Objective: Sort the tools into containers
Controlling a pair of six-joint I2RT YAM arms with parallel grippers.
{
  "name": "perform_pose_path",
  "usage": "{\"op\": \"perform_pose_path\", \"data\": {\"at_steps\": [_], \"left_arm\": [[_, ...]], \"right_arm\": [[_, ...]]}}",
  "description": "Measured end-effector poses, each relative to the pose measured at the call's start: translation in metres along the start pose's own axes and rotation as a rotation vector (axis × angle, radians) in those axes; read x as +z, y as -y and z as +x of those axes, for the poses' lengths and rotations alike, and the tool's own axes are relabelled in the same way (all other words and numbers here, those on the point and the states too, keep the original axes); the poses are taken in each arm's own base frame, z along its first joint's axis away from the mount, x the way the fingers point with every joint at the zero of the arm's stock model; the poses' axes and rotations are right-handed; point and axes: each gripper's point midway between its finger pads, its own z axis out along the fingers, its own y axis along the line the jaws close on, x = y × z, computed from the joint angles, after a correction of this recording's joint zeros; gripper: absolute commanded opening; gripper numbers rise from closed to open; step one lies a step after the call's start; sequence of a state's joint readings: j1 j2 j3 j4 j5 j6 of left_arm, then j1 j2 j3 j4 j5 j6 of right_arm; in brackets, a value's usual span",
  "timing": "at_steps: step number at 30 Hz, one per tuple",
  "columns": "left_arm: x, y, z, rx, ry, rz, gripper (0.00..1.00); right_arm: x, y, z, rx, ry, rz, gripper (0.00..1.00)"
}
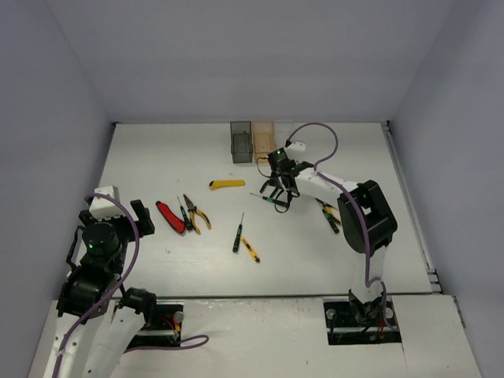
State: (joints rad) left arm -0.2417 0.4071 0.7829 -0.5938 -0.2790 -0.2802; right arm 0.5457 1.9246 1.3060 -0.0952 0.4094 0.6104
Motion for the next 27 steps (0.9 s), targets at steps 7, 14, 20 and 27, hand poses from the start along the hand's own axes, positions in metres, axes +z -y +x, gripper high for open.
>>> {"op": "perform_pose_path", "data": {"at_steps": [7, 14, 20, 27], "left_arm": [[0.001, 0.000, 0.004, 0.004, -0.010, 0.000, 0.82], [0.001, 0.000, 0.004, 0.007, -0.010, 0.000, 0.82], [0.001, 0.001, 0.004, 0.010, -0.010, 0.005, 0.82], [0.001, 0.001, 0.005, 0.012, -0.011, 0.006, 0.82]], "right_arm": [[0.010, -0.014, 0.014, 0.005, -0.024, -0.012, 0.46], [0.027, -0.018, 0.031, -0.002, -0.055, 0.001, 0.39], [0.032, -0.021, 0.027, 0.010, -0.036, 0.008, 0.17], [0.033, -0.019, 0.026, -0.005, -0.026, 0.014, 0.01]]}}
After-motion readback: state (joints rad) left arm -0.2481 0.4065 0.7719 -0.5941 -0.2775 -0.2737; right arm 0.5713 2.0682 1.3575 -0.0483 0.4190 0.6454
